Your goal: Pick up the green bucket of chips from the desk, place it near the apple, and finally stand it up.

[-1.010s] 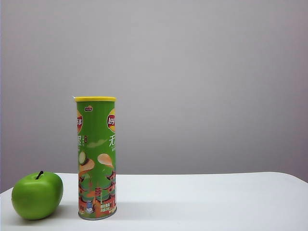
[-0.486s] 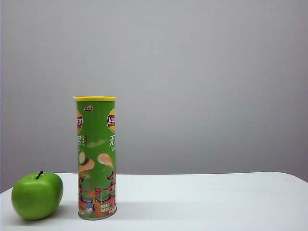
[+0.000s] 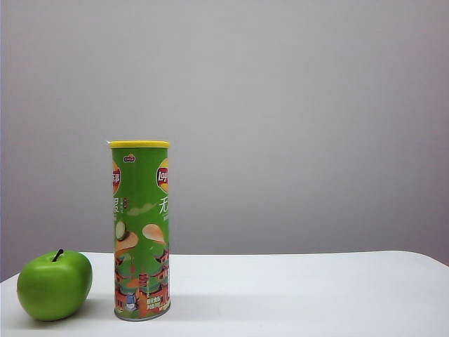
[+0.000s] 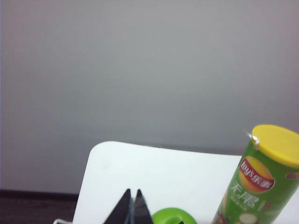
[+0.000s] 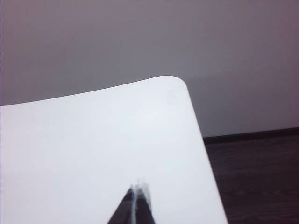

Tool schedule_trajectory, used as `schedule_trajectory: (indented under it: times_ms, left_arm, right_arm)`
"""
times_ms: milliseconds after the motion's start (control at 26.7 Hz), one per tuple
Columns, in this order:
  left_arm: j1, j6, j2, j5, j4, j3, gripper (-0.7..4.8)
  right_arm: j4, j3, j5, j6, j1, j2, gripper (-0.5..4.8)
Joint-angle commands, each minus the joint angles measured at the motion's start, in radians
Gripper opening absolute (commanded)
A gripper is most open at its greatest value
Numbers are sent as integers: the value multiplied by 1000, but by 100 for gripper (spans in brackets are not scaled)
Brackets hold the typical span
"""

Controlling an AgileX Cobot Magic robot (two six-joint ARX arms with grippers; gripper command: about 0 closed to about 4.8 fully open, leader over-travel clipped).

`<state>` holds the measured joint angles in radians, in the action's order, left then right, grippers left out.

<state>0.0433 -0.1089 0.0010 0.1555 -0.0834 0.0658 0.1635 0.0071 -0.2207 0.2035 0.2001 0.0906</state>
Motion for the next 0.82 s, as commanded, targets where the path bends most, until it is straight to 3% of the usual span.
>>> schedule_trajectory:
  times_ms: [37,823]
  left_arm:
    - [1,-4,0,4,-17,2,-5]
    - [1,-3,0,6,-17,2,-5]
  right_arm:
    - [-3,-6,-58,30,0,0,-1]
    - [-9,-6,-47,32,0,-1,-1]
